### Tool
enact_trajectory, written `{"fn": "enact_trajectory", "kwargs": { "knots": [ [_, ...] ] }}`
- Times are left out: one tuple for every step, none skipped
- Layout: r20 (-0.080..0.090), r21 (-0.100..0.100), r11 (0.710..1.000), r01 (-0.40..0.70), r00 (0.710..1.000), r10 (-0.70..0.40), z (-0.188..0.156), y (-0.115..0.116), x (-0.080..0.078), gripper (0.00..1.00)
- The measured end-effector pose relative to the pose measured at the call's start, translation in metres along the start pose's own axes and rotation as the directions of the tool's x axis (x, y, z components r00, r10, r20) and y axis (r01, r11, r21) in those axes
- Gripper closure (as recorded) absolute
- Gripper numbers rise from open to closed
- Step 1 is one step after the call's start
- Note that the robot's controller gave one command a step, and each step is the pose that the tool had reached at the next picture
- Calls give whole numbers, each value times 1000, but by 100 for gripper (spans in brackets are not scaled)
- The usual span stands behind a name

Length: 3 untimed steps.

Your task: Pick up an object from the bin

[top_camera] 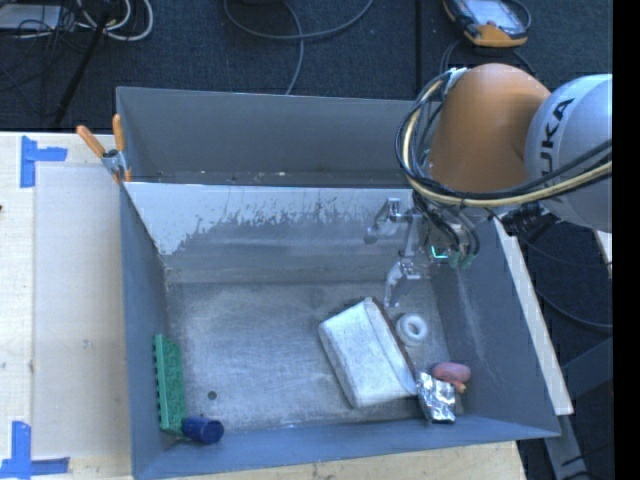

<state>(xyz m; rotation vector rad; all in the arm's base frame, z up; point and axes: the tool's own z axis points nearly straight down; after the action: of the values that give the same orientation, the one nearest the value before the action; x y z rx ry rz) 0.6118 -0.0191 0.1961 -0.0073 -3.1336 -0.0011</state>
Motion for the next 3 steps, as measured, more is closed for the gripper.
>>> {"fn": "enact_trajectory", "kwargs": {
  "knots": [
    [14, 4, 915, 404, 915, -404, 94, 3, 11, 0],
    [10, 10, 855, 519, 855, -519, 91, 15, 12, 0],
    [7, 7, 698, 716, 698, -716, 90, 6, 9, 0]
  ]
}}
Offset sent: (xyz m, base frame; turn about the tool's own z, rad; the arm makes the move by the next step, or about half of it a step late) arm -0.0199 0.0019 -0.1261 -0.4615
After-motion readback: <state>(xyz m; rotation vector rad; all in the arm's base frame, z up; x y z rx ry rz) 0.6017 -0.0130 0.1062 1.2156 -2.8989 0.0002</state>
